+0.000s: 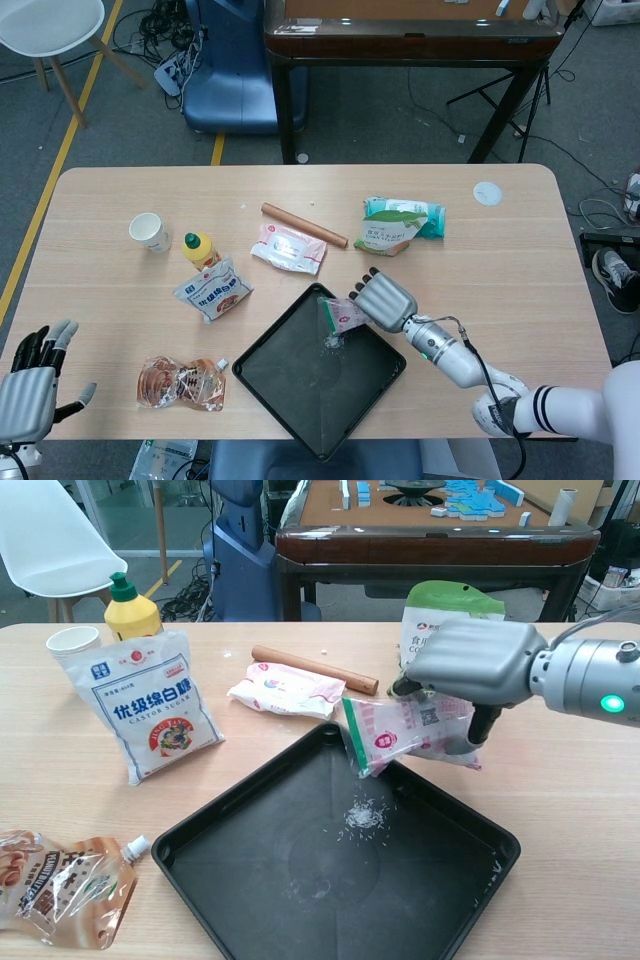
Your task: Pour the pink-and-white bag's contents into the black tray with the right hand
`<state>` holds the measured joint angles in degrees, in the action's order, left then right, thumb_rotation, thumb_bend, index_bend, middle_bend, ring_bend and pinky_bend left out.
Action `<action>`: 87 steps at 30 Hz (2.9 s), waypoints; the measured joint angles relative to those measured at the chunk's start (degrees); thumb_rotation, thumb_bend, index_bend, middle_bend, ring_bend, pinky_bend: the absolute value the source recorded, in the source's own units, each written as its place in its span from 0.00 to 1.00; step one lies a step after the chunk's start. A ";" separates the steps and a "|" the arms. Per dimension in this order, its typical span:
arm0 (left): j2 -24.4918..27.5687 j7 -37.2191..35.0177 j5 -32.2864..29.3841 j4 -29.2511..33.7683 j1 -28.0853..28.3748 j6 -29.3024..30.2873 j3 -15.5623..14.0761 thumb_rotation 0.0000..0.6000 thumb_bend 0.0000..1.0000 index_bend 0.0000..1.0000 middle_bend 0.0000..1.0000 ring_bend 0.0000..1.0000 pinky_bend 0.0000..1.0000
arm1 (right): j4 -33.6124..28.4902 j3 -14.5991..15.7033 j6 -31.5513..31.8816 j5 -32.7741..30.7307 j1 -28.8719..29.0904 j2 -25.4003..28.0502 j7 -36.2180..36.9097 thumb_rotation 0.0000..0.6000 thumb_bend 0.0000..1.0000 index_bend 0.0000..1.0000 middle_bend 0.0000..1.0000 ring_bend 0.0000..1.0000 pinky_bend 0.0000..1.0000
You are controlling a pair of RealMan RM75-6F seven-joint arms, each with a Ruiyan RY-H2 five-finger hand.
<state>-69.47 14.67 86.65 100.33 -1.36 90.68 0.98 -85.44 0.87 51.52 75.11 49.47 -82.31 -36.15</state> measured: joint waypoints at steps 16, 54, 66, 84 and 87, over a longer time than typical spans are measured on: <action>-0.18 3.45 0.82 2.23 0.47 -0.35 -0.24 1.00 0.20 0.10 0.10 0.00 0.03 | 27.94 2.54 15.74 15.23 -9.19 -9.72 56.16 1.00 0.53 0.59 0.61 0.57 0.66; -0.88 8.44 0.72 5.12 1.77 -1.97 -0.21 1.00 0.20 0.10 0.10 0.00 0.03 | 57.61 10.76 33.58 26.48 -23.77 -19.07 95.08 1.00 0.53 0.59 0.59 0.52 0.56; -1.07 11.03 1.07 6.80 1.83 -1.83 -0.48 1.00 0.20 0.10 0.10 0.00 0.03 | 63.28 12.60 34.34 28.40 -25.46 -21.88 95.13 1.00 0.52 0.57 0.52 0.43 0.43; -1.13 12.12 0.96 7.45 2.02 -1.93 -0.50 1.00 0.20 0.10 0.10 0.00 0.03 | 65.84 12.93 33.23 28.93 -25.26 -23.89 94.22 1.00 0.15 0.28 0.29 0.17 0.10; -1.08 12.03 0.96 7.41 1.96 -1.81 -0.52 1.00 0.20 0.10 0.10 0.00 0.03 | 65.90 13.03 32.95 28.99 -25.28 -23.81 93.34 1.00 0.13 0.24 0.27 0.15 0.05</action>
<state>-70.55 26.70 87.61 107.74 0.59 88.87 0.46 -19.54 13.90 84.48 104.11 24.19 -106.12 57.19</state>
